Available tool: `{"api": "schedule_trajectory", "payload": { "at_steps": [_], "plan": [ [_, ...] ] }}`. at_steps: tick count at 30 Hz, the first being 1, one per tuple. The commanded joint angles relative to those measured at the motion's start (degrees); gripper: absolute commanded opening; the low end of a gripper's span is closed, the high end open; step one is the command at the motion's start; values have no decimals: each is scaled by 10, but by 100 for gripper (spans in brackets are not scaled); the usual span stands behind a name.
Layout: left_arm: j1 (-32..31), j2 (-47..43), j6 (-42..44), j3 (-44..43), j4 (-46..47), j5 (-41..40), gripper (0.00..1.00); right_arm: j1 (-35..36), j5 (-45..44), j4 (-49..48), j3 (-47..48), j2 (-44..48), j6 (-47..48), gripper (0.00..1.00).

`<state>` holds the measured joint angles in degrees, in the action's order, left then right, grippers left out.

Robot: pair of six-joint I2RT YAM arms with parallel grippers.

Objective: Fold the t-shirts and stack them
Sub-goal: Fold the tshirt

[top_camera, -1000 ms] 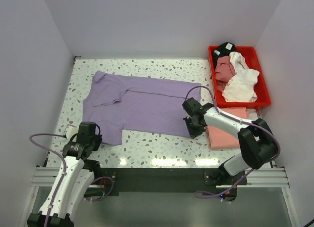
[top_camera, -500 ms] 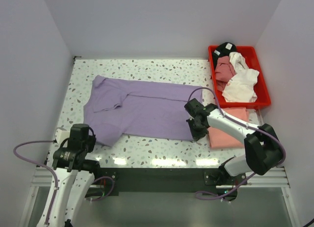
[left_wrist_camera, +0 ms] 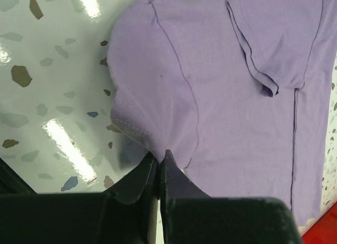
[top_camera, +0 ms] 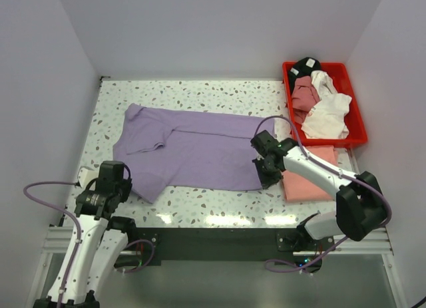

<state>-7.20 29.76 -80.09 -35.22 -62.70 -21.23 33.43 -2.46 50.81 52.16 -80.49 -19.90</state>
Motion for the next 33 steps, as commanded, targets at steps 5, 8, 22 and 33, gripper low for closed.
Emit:
{"api": "schedule_trajectory", "payload": {
  "at_steps": [5,8,22,33],
  "plan": [
    [-2,68,42,-10,111,-10,0,1,-32,10,77,-6,9,0],
    [-2,105,52,-20,150,-14,0,-7,-48,6,94,-20,8,0],
    [-3,310,104,-130,304,-18,0,-100,-26,-18,161,-65,35,0],
    [-3,422,118,-216,354,-52,0,-137,-19,-32,230,-142,51,0]
  ]
}}
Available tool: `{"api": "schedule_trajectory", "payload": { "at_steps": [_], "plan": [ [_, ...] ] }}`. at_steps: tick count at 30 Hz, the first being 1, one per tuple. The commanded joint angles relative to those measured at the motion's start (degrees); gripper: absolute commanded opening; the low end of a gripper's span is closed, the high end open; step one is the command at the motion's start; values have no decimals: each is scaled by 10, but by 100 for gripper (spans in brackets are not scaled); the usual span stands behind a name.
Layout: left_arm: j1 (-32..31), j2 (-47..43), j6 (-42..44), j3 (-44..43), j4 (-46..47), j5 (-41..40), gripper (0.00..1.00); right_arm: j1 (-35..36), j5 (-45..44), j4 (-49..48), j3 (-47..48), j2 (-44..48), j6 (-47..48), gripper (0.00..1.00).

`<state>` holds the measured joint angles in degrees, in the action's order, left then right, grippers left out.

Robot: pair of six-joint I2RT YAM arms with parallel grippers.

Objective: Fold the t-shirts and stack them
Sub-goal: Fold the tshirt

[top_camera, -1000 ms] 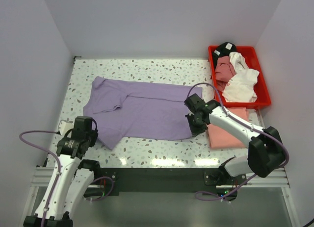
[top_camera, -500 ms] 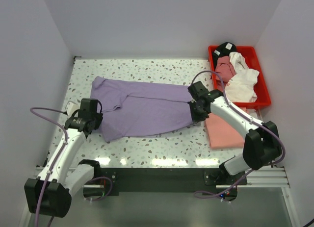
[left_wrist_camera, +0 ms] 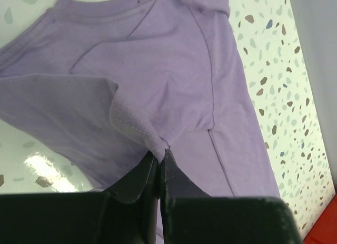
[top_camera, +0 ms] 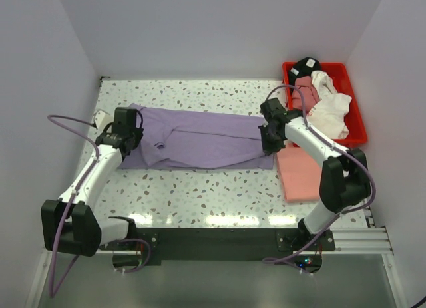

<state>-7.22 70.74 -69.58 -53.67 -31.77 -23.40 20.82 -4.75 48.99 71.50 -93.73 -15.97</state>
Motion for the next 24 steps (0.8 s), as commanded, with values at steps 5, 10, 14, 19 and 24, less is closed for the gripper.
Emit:
{"api": "schedule_trajectory", "payload": {
  "at_steps": [5,10,14,19,24],
  "plan": [
    [-2,49,34,-63,60,-36,0,-19,1,-9,62,-39,13,0],
    [-2,83,39,-81,74,-49,0,-27,-10,-3,86,-63,16,1],
    [-2,107,44,-107,80,-59,0,-33,-10,3,103,-80,16,1],
    [-2,149,46,-132,78,-67,0,-40,-11,6,122,-102,18,1],
    [0,201,49,-171,68,-77,0,-49,-9,6,144,-130,21,2]
  ]
}}
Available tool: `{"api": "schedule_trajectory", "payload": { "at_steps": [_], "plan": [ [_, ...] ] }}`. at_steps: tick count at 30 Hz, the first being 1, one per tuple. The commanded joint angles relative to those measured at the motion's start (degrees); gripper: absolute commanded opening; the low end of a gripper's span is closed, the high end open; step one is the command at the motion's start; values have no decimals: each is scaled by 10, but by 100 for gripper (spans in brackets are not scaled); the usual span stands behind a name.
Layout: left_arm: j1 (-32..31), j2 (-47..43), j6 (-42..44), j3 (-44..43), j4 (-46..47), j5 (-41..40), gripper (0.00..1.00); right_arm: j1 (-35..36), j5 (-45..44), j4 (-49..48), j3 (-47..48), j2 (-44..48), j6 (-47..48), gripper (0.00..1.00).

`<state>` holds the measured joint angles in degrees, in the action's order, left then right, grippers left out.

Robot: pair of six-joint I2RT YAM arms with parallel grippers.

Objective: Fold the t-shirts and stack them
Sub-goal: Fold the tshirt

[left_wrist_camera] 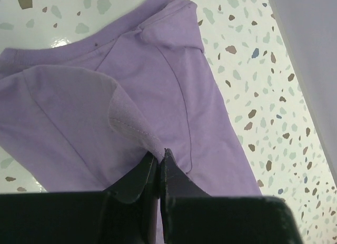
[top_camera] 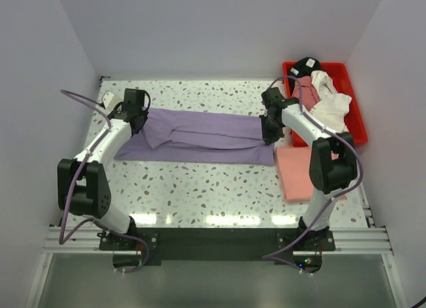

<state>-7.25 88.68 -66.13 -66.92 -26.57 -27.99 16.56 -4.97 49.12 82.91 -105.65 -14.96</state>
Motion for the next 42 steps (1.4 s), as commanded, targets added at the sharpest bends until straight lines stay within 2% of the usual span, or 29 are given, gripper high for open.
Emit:
{"api": "schedule_trajectory", "payload": {
  "at_steps": [1,9,12,13,14,15,17,18,19,21,22,23,27,31,36,38,41,42],
  "plan": [
    [1,30,14,-44,14,-34,0,-8,-7,8,41,-24,12,2],
    [14,120,22,-112,19,-30,0,-19,-25,18,85,-75,7,6],
    [17,162,34,-150,22,-14,0,-23,-33,10,102,-92,4,14],
    [17,172,37,-173,24,-14,6,-28,-35,6,107,-97,3,16],
    [19,194,40,-187,14,-15,14,-29,-38,8,116,-102,0,22],
    [20,203,38,-201,5,-17,29,-31,-44,9,132,-110,-1,28],
    [21,222,45,-236,-15,-22,54,-33,-50,8,146,-110,6,50],
    [21,226,55,-244,-21,-21,65,-33,-50,9,155,-105,11,57],
    [21,226,60,-249,-23,-17,83,-34,-48,7,164,-98,13,61],
    [21,214,69,-248,-25,-14,97,-33,-29,-3,167,-75,29,76],
    [21,207,72,-234,-23,-10,100,-33,-3,-11,156,-65,34,77],
    [21,190,73,-224,-20,-8,100,-32,20,-20,147,-55,43,99],
    [20,130,86,-147,10,21,100,-22,100,-67,90,-5,58,99],
    [19,79,103,-53,52,77,100,16,110,-85,33,18,63,99],
    [18,54,112,4,78,130,100,34,131,-120,-7,9,40,99],
    [17,60,113,13,78,132,95,37,131,-121,-12,1,35,99],
    [16,73,115,13,63,134,83,39,122,-125,-21,-1,34,99],
    [17,75,116,17,64,137,74,39,116,-124,-26,-1,34,99]
  ]
}}
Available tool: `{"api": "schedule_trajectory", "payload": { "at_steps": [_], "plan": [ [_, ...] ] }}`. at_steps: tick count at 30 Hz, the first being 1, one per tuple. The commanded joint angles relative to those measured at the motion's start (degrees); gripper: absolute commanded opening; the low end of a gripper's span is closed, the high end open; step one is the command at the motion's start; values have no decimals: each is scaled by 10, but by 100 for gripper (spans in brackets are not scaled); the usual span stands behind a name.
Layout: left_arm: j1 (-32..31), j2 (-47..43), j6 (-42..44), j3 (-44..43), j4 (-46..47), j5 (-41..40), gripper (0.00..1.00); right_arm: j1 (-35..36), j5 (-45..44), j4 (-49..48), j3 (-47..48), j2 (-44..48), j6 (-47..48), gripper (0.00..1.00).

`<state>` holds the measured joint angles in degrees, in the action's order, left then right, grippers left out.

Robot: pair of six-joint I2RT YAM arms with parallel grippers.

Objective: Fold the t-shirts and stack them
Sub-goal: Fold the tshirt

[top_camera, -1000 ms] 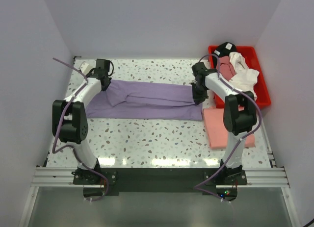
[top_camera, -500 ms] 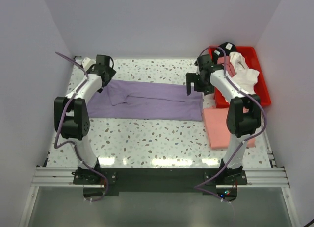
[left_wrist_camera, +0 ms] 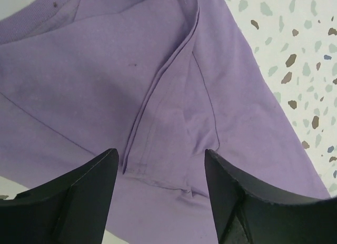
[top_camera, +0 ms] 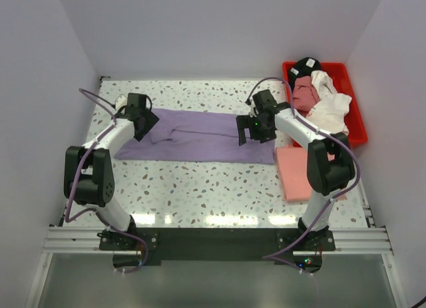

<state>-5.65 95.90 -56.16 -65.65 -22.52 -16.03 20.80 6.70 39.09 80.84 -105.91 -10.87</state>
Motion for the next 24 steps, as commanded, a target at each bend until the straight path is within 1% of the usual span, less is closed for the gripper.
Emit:
{"api": "schedule_trajectory", "payload": {
  "at_steps": [1,2,3,6,14,18,23,24],
  "plan": [
    [1,3,17,14,29,21,70,-3,-9,-23,-6,1,-6,99],
    [1,4,17,19,34,25,67,-3,-12,-22,-6,2,-6,99],
    [0,4,16,24,35,25,60,-3,-15,-20,-8,0,-6,99],
    [0,13,20,31,38,35,53,-3,-21,-16,-8,-7,-6,99],
    [0,26,22,44,31,28,53,-3,-27,-14,-6,-18,-5,99],
    [1,42,25,38,37,35,47,-3,-32,-11,-5,-21,-5,99],
    [1,53,24,36,39,37,43,-3,-34,-9,-2,-24,-5,99],
    [1,54,24,37,39,37,40,-3,-35,-9,-2,-24,-5,99]
  ]
}}
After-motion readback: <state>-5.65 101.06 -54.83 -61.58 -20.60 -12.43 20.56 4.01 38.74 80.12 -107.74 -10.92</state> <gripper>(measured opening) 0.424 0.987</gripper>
